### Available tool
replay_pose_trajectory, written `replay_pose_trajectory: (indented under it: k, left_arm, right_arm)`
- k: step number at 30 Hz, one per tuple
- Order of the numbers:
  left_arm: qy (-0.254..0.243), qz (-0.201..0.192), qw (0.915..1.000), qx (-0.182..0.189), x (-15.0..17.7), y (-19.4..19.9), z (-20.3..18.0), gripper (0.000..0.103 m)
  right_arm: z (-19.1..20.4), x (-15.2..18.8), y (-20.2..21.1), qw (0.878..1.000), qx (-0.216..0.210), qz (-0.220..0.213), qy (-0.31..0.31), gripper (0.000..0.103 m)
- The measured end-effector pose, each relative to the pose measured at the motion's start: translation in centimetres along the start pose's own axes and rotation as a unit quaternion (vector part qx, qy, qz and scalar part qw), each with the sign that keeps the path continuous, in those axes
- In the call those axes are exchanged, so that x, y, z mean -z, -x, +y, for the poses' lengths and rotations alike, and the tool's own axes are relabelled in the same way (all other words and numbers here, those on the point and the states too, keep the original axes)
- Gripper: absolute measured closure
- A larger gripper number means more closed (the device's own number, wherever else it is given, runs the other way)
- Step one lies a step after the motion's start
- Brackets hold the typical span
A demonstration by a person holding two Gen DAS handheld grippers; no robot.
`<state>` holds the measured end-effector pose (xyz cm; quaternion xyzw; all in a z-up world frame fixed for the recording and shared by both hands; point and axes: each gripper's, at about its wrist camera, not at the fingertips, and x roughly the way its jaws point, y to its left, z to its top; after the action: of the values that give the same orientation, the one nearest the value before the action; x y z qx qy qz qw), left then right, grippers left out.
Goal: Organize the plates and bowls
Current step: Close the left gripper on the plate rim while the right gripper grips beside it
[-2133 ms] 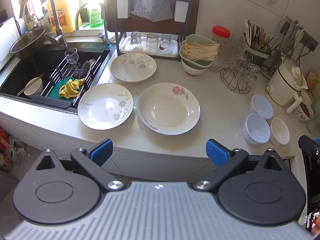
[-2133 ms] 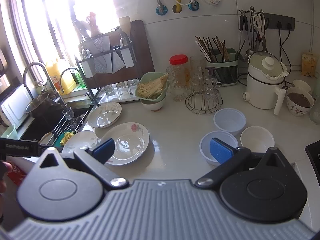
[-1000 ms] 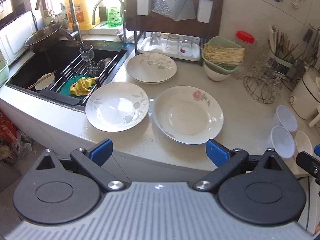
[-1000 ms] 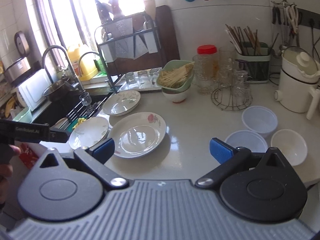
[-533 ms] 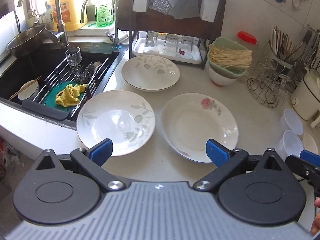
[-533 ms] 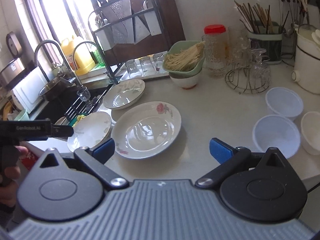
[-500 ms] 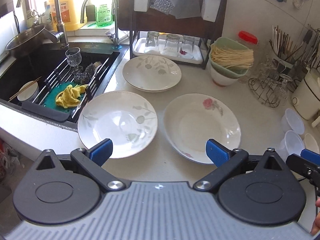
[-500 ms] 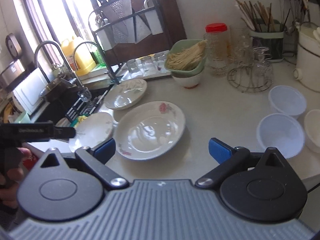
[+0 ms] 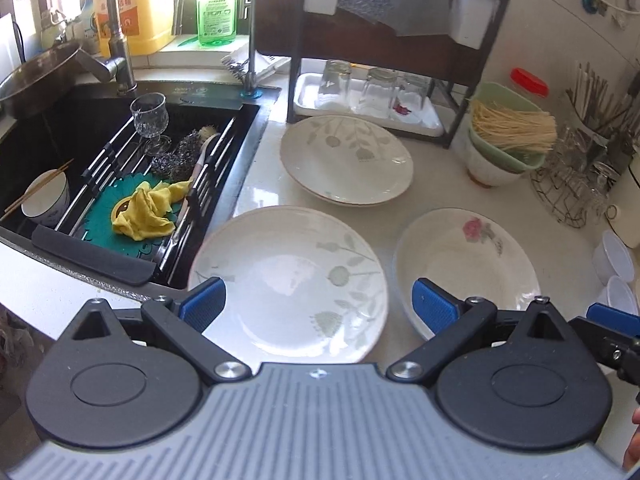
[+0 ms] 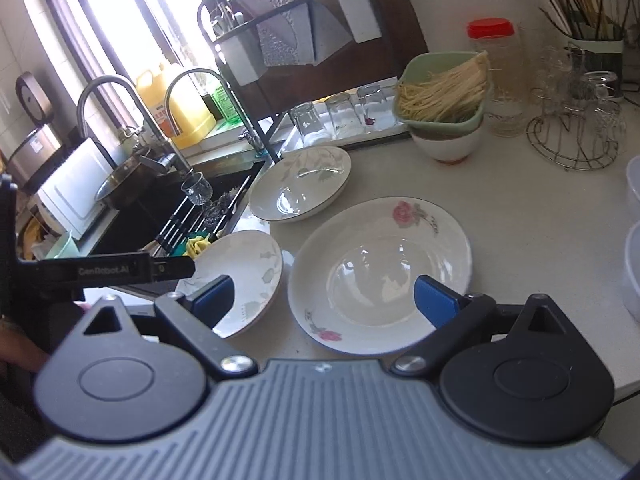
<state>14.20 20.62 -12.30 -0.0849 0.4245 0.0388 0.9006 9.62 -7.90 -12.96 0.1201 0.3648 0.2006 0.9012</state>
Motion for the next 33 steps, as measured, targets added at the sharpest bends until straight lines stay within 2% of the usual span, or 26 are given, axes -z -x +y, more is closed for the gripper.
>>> replay_pose_trajectory:
  k: [5,9,13,15,17,20,22,25,28,31,33]
  left_arm:
    - [-0.025,0.002,0.9997,0.001,-1.4,-2.1,2.9,0.002]
    - [-0.02,0.012,0.9988,0.044,-3.0,-4.0,5.7,0.003]
    - [-0.043,0.017,0.9969,0.063,-4.2,-5.8,7.0,0.003]
    - [-0.05,0.02,0.9956,0.076,-4.5,-6.7,7.7,0.004]
    - [-0.055,0.026,0.9943,0.087,-4.7,-7.6,8.3,0.008]
    - [-0.055,0.037,0.9932,0.095,-4.8,-8.9,9.4,0.017]
    - [-0.047,0.049,0.9924,0.102,-4.8,-9.9,10.2,0.028]
    - [-0.042,0.069,0.9912,0.105,-4.6,-11.3,11.0,0.042]
    - [-0.045,0.08,0.9897,0.11,-4.5,-12.1,11.6,0.047]
    - [-0.053,0.091,0.989,0.103,-4.2,-12.8,12.0,0.056]
    - [-0.051,0.099,0.9881,0.106,-4.0,-13.2,12.3,0.06]
  right_arm:
    - [1.8,-0.4,-3.7,1.0,0.011,0.013,-0.005,0.005]
    - [3.0,-0.6,-6.4,0.999,0.013,0.027,-0.017,0.005]
    - [4.2,-0.8,-8.7,0.999,0.02,0.043,-0.014,0.005]
    - [4.7,-0.8,-9.7,0.998,0.022,0.055,-0.022,0.009]
    - [5.1,-0.7,-10.6,0.997,0.026,0.067,-0.023,0.018]
    - [5.6,-0.7,-11.6,0.996,0.023,0.084,-0.026,0.025]
    - [6.2,-0.7,-12.2,0.995,0.024,0.091,-0.02,0.03]
    - [6.8,-0.6,-13.3,0.993,0.022,0.111,-0.022,0.043]
    - [6.9,-0.3,-14.4,0.99,0.02,0.137,-0.036,0.056]
    - [7.2,0.1,-15.3,0.987,0.027,0.152,-0.042,0.059]
    - [7.1,0.5,-15.9,0.985,0.032,0.163,-0.05,0.064]
